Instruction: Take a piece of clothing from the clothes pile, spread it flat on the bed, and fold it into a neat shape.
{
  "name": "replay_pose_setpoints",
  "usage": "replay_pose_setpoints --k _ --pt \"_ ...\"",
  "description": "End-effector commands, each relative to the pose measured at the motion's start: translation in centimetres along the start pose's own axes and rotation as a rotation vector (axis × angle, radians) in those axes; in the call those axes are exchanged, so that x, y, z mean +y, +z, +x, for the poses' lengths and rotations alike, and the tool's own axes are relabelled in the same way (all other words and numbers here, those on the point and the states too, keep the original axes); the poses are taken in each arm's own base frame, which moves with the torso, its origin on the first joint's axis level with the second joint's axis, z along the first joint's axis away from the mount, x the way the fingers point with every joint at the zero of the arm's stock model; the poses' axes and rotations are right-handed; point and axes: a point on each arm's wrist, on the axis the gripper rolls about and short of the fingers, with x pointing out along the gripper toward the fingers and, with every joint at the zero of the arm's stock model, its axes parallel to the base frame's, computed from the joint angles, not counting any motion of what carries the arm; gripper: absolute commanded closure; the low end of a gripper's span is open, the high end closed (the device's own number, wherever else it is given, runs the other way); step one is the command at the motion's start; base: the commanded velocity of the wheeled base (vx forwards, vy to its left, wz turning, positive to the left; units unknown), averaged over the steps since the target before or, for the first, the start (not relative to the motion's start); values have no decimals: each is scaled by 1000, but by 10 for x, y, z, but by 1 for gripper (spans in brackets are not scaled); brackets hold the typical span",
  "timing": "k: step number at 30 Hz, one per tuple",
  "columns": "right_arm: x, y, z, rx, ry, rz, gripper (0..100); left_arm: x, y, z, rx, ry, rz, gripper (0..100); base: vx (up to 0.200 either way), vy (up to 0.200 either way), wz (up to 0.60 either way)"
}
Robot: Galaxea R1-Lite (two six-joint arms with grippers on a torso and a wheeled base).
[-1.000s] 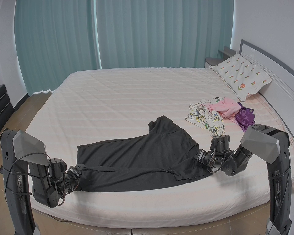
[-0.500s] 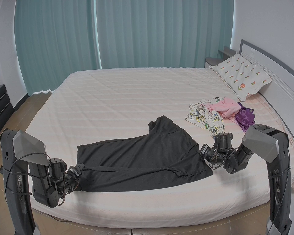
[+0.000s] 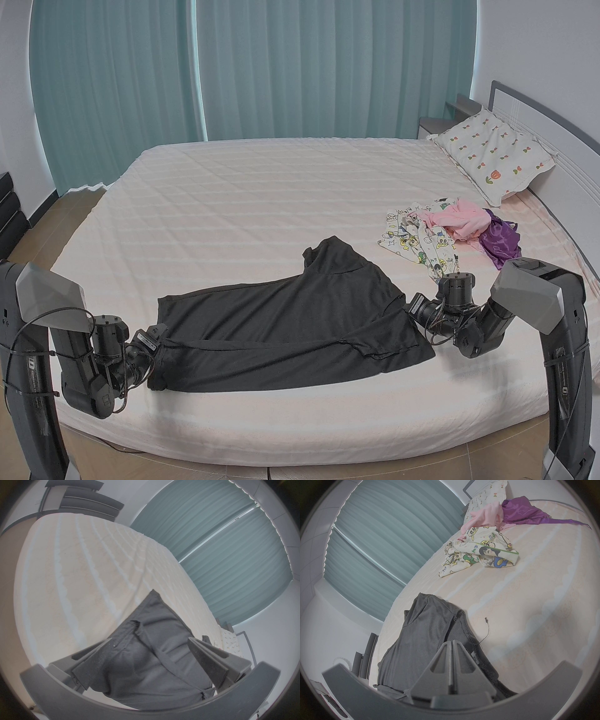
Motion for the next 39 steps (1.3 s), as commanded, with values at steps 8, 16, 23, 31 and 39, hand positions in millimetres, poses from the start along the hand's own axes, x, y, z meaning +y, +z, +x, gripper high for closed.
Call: replay_pose_setpoints --k 8,16,23,31,39 --pt "2 -9 0 -9 17 -9 100 -19 7 23 30 -36 203 0 0 0 0" --pt "2 -10 1 -21 24 -9 100 -14 -9 32 79 -14 226 0 0 0 0" --pt "2 -12 1 -20 25 -10 100 -15 -9 45 48 -10 222 0 0 0 0" --pt "3 -11 1 -25 28 -15 100 -10 -12 52 22 29 230 100 0 0 0" --pt "7 -1 0 -102 53 -40 100 -8 -5 53 -58 80 217 100 0 0 0"
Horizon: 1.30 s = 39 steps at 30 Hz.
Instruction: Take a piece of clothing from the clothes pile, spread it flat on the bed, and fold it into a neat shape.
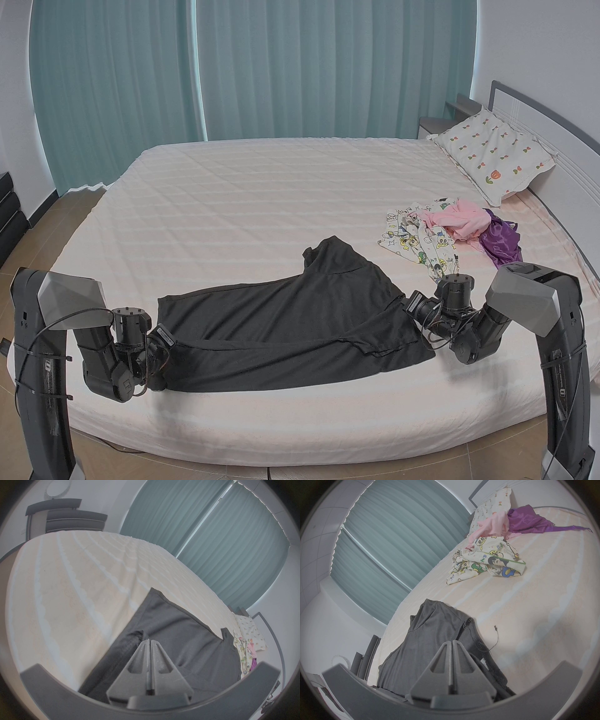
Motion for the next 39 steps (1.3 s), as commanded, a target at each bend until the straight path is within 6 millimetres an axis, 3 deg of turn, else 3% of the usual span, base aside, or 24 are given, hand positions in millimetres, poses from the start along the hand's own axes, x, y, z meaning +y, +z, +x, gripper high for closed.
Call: replay_pose_setpoints --k 1,7,14,15,31,38,39 --pt "0 6 0 -20 6 -10 100 2 3 1 -27 20 -9 100 0 0 0" --pt "-2 8 1 -48 23 -11 100 6 8 2 -51 44 -21 100 0 0 0" --pt "-8 -3 3 -21 11 -12 100 -2 17 -8 -48 -10 -63 100 0 0 0" --pt "-8 -3 3 -20 12 -12 100 -4 19 -10 -41 -30 -64 0 0 0 0" --pt "-6 -9 4 -7 15 -13 100 -5 8 -13 70 -94 -36 0 0 0 0" --pt "-5 -10 4 -8 16 -12 100 -4 -5 10 77 -58 28 0 0 0 0" --pt "-5 -10 4 -8 16 -12 100 0 -8 12 83 -32 49 100 0 0 0"
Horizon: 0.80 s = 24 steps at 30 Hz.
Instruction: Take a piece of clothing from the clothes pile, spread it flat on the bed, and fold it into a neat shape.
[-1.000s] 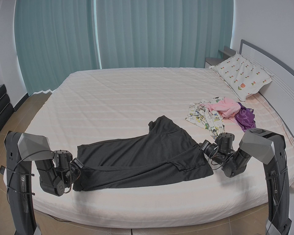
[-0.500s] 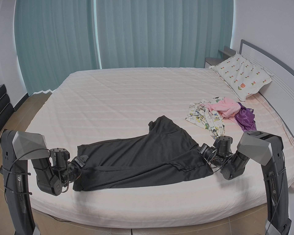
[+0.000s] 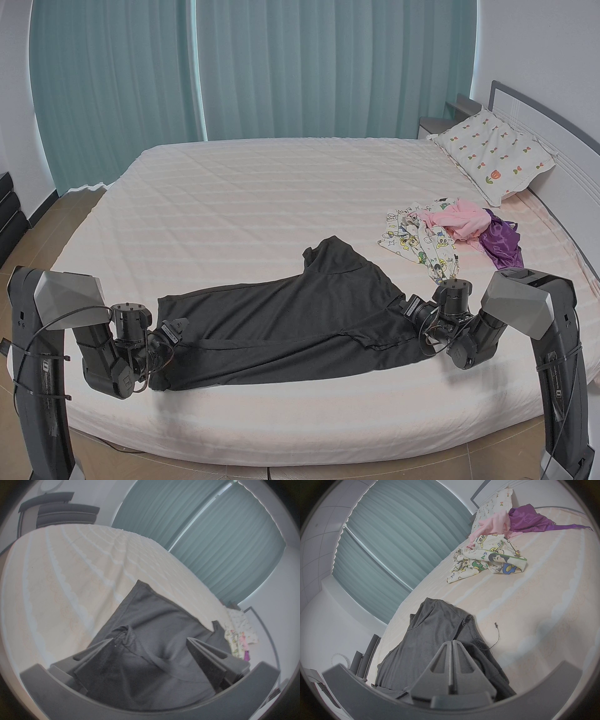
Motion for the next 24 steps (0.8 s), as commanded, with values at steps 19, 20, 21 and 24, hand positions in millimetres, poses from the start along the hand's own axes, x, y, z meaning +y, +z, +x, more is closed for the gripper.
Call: replay_pose_setpoints --k 19,20,21,24 --pt "2 7 -2 -60 40 -11 100 17 9 9 -133 187 -51 100 0 0 0" --pt "2 8 -2 -67 45 -15 100 18 9 9 -134 191 -52 100 0 0 0" --pt "2 8 -2 -69 47 -16 100 18 10 9 -135 192 -53 100 0 0 0" --pt "4 10 -2 -85 61 -24 100 20 10 9 -134 198 -55 100 0 0 0"
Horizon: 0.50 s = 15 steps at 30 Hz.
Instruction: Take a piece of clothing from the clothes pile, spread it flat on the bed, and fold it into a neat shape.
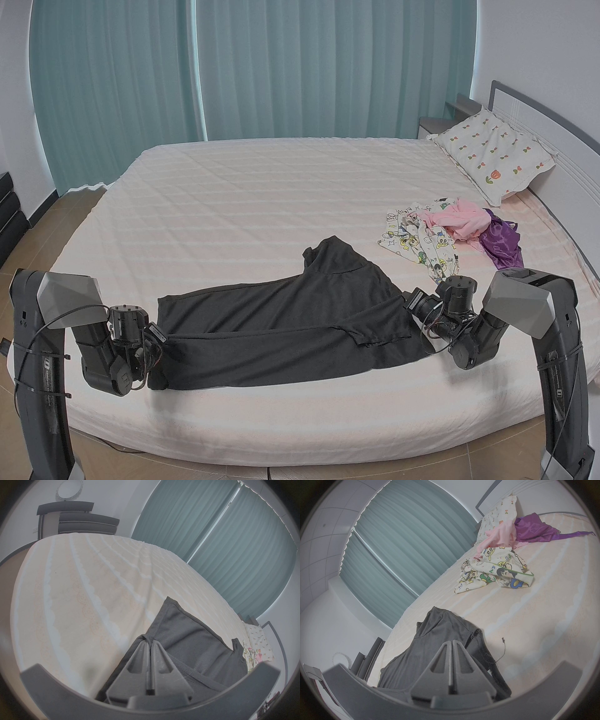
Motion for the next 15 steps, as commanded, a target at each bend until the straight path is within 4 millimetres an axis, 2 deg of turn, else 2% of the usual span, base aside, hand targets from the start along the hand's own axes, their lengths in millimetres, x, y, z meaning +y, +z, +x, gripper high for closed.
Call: replay_pose_setpoints --k 1,15 --pt "0 -1 1 -1 2 -5 100 2 2 -1 -3 6 -4 100 0 0 0" --pt "-13 -6 14 -31 -17 -14 100 2 2 3 -7 5 -25 100 0 0 0"
